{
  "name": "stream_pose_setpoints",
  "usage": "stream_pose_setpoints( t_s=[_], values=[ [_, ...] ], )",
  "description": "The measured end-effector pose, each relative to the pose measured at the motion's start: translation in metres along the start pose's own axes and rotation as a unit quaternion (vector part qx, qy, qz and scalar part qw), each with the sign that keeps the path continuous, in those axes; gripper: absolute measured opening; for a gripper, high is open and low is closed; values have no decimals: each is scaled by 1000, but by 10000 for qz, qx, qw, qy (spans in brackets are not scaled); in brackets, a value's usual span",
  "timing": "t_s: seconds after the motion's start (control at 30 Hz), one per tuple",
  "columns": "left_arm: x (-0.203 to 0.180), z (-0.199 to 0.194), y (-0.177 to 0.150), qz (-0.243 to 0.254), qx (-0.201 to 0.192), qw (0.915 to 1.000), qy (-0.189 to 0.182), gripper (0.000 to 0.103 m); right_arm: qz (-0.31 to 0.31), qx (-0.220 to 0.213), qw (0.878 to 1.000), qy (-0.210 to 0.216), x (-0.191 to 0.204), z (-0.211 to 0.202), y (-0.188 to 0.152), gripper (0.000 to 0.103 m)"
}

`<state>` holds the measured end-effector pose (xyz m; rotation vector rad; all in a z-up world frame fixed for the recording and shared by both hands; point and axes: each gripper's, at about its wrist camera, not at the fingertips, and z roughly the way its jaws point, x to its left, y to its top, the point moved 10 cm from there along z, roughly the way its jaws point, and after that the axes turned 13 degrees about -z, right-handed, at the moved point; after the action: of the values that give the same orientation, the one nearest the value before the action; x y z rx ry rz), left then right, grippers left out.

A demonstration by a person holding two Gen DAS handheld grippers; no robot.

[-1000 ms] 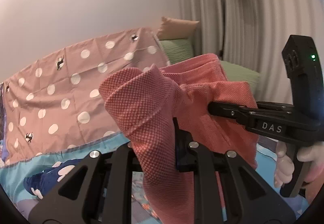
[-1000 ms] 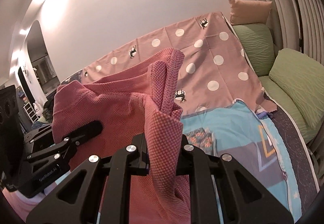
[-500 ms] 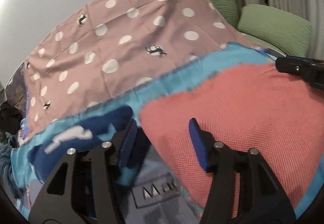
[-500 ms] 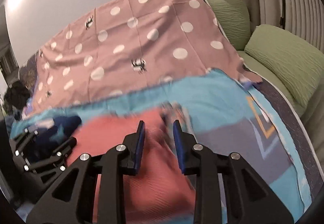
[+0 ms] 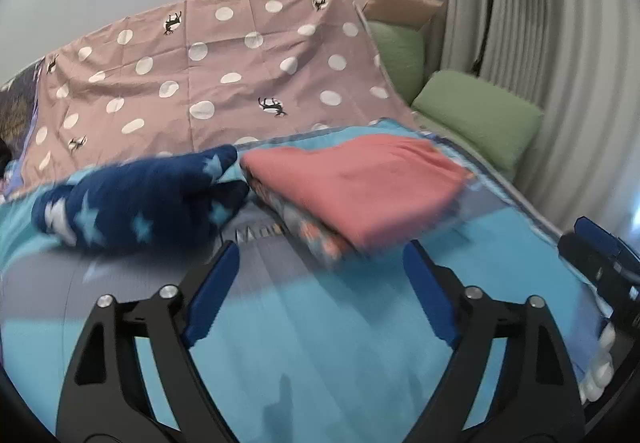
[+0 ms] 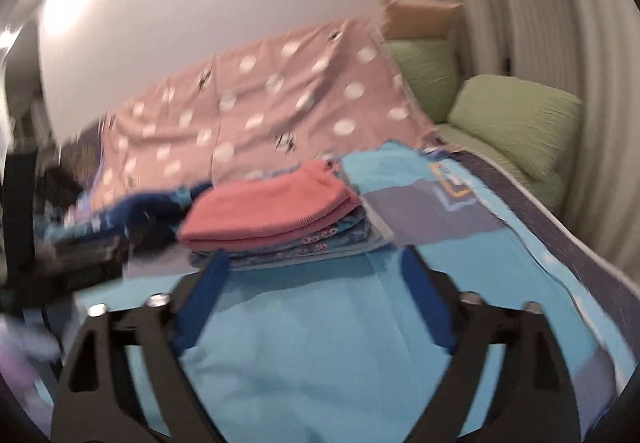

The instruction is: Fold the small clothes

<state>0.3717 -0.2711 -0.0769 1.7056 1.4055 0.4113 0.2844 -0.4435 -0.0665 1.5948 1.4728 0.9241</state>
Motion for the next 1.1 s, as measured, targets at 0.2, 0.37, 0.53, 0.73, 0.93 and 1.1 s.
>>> stream_pose_setpoints(
  t_s=[0.2,0.37,0.53,0.73,0.93,1.1],
  values=[
    [-3,-101,-34,-304,-413,9985,-179,101,-294,-23,9994,165,34,-77,-7,102],
    [-6,-178,-45,-217,-1009,9946,139,101,-535,-136,9985,45,61,-140,-11,102],
    [-18,-232,-62,-205,-1171,9929,15,101,-401,-228,9989,-5,74,-187,-16,102],
    [-22,-273,-86,-51,-1222,9920,315,101,-345,-168,9991,-193,82,-222,-29,102],
    [-15,-298,-105,-168,-1125,9932,267,101,-339,54,9993,-166,94,-241,-45,102],
    [-4,-308,-113,-249,-1065,9927,515,101,-389,82,9990,-213,103,-250,-51,102]
  ],
)
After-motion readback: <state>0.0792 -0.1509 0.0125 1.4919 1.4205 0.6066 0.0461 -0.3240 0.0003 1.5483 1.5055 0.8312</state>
